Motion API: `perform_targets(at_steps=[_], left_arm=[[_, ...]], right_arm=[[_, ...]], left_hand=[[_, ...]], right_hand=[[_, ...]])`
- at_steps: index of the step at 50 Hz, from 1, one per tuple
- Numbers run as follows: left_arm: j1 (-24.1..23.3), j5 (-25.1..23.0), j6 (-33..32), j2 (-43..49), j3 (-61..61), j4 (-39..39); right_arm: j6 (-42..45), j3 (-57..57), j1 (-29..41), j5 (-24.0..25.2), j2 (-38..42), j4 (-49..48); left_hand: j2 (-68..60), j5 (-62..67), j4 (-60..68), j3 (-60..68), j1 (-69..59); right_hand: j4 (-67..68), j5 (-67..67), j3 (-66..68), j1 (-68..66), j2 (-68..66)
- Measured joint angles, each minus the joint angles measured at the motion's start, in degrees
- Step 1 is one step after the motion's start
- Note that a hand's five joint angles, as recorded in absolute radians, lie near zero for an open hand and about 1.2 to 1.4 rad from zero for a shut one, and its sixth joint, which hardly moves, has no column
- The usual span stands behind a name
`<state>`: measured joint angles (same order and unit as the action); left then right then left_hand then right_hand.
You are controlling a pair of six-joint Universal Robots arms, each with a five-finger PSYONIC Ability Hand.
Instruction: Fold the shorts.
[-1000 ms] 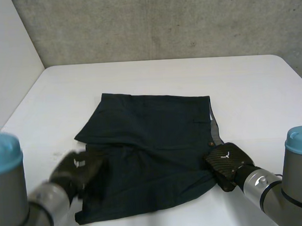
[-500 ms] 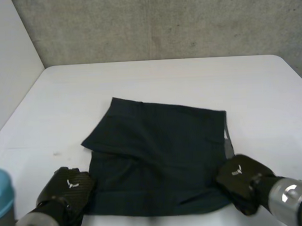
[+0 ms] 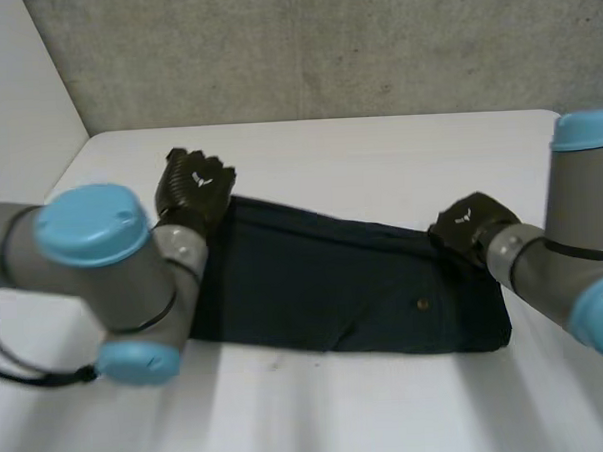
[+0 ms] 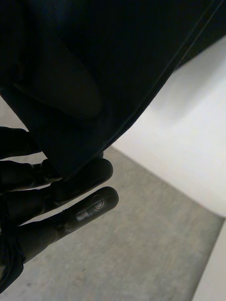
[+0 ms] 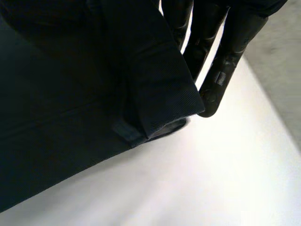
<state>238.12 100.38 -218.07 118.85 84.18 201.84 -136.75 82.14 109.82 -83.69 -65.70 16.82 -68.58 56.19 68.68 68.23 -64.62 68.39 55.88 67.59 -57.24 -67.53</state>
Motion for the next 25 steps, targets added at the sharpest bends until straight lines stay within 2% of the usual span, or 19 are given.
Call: perform_targets(at_steps=[1, 7, 9, 10, 11, 12, 15, 17, 20, 25], left_arm=[[0.0, 0.0, -0.5, 2.1, -2.1, 0.8], [-0.1, 0.0, -3.7, 14.8, -15.6, 1.7], [-0.1, -0.1, -4.3, 17.9, -18.7, 1.6], [-0.1, -0.2, -4.8, 20.8, -21.5, 1.6], [-0.2, -0.3, -5.0, 22.0, -22.7, 1.6], [-0.2, -0.4, -5.3, 23.6, -24.0, 1.7], [-0.3, -0.5, -5.5, 26.1, -26.1, 2.7], [-0.4, -0.4, -5.5, 26.7, -26.4, 3.6], [-0.6, -0.3, -5.4, 26.6, -26.2, 4.6], [-1.3, 0.1, -4.9, 23.2, -22.5, 6.7]], right_arm=[[0.0, -4.0, 1.7, -3.8, 3.6, -3.7], [0.6, -10.6, 3.1, -7.1, 11.0, -10.1], [0.8, -12.3, 3.4, -7.6, 13.3, -12.5], [0.8, -13.3, 3.5, -7.8, 14.5, -14.0], [0.9, -14.5, 3.7, -8.2, 16.1, -16.3], [0.9, -15.2, 3.8, -8.4, 17.1, -18.0], [0.7, -16.5, 4.0, -9.4, 18.8, -22.2], [0.3, -16.7, 3.9, -10.2, 19.1, -24.8], [-0.5, -16.4, 3.8, -11.0, 18.5, -26.7], [-5.3, -12.2, 3.5, -11.8, 12.4, -29.6]], left_hand=[[0.0, 0.0, 0.0, 0.0, 0.0], [0.0, 0.7, 0.0, 0.1, 0.0], [4.4, -2.9, -4.5, -4.3, 3.0], [10.2, -7.2, -9.3, -9.9, 7.6], [19.3, -15.9, -18.3, -17.7, 17.4], [32.8, -29.2, -31.8, -30.9, 32.8], [51.6, -49.1, -51.4, -50.3, 50.7], [56.0, -53.3, -56.2, -55.3, 52.7], [56.7, -53.4, -56.8, -55.8, 52.7], [56.9, -53.4, -56.8, -55.9, 52.7]], right_hand=[[0.0, 0.0, 0.0, 0.0, 0.0], [-0.1, 0.0, -0.1, 0.1, 0.1], [-4.4, -2.8, -3.9, 2.4, 3.8], [-10.6, -7.5, -10.0, 8.6, 11.0], [-18.4, -14.6, -17.8, 16.2, 17.8], [-26.5, -22.4, -27.1, 24.3, 27.4], [-49.5, -45.7, -49.0, 43.0, 49.9], [-54.5, -51.2, -54.8, 45.4, 54.5], [-54.7, -51.6, -55.4, 45.4, 54.7], [-54.7, -51.6, -55.4, 45.4, 54.7]])
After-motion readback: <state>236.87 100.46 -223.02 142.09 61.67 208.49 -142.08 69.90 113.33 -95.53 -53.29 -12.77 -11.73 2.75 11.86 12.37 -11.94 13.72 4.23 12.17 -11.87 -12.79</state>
